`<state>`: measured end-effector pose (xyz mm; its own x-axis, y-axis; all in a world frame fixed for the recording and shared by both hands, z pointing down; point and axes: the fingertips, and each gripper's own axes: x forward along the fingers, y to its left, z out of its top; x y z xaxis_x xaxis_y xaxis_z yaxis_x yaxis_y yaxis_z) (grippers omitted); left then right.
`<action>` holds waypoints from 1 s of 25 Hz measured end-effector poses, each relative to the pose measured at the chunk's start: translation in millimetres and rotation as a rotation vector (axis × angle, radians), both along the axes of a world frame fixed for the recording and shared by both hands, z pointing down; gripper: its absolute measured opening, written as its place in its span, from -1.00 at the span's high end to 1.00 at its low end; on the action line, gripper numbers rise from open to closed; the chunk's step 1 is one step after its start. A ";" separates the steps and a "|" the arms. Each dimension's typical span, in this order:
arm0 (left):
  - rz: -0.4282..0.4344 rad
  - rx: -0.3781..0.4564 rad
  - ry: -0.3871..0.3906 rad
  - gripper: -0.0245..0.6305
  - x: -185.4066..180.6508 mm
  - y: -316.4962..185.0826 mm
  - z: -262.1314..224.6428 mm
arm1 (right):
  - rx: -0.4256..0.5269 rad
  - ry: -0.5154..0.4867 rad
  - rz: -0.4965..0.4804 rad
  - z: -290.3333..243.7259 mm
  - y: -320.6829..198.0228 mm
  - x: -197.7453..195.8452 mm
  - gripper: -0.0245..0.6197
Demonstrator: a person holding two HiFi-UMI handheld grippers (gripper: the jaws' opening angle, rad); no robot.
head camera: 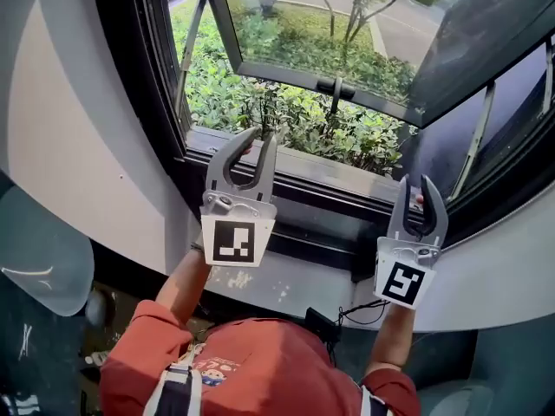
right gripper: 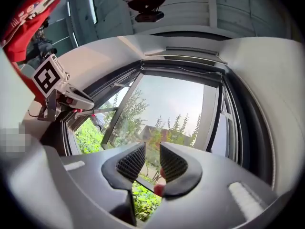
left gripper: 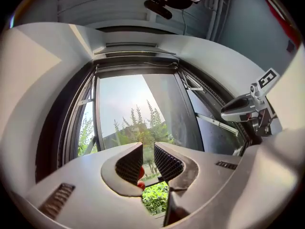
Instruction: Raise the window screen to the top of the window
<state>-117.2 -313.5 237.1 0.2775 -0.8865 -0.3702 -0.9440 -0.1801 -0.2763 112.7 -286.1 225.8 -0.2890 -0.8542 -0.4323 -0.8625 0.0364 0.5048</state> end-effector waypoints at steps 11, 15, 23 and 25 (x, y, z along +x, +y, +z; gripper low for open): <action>0.006 -0.098 0.046 0.75 -0.2 6.6 78.1 | -0.148 -0.168 0.007 81.4 9.2 7.7 0.60; 0.040 -0.149 0.026 0.75 8.0 12.5 109.7 | -0.148 -0.224 -0.008 97.8 16.5 7.1 0.60; 0.029 -0.251 0.042 0.75 14.3 24.1 158.7 | -0.268 -0.268 -0.020 143.2 10.2 -3.9 0.60; 0.017 -0.263 0.058 0.75 12.6 26.3 166.3 | -0.288 -0.274 -0.019 152.3 10.2 -5.8 0.60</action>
<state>-104.6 -287.3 403.4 0.2778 -0.9498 -0.1436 -0.9533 -0.2542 -0.1631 106.9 -275.9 378.2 -0.2134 -0.9472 -0.2395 -0.9616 0.1604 0.2225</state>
